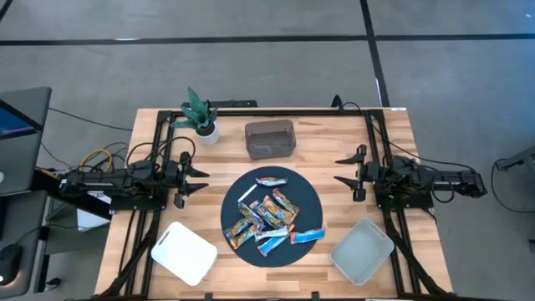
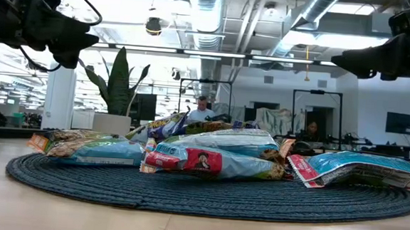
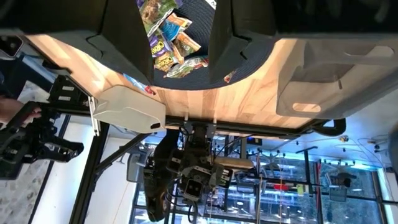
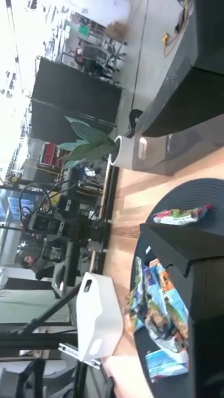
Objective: Pick and place Granola Bars by type
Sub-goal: Put the red granola bar into the black bin
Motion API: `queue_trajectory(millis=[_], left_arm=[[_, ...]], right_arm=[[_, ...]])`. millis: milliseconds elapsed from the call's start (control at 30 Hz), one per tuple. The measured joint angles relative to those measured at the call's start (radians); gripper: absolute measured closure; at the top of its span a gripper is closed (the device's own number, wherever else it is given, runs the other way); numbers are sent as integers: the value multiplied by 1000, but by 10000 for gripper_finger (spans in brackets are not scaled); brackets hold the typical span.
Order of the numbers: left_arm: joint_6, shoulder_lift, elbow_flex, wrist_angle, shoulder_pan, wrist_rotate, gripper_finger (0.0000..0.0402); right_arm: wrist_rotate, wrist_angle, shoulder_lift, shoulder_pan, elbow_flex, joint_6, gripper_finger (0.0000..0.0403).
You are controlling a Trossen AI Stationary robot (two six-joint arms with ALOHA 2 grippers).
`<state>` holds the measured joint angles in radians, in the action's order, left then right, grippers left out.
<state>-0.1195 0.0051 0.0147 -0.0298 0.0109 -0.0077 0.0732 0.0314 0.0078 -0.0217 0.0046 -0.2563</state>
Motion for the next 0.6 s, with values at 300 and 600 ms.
queue_trajectory(millis=[300,600], left_arm=[[101,0,0,-21,0,0,256],[160,0,0,-34,0,0,256]], right_arm=[[0,-2,0,0,0,-5,168],[4,9,0,0,0,125,168]])
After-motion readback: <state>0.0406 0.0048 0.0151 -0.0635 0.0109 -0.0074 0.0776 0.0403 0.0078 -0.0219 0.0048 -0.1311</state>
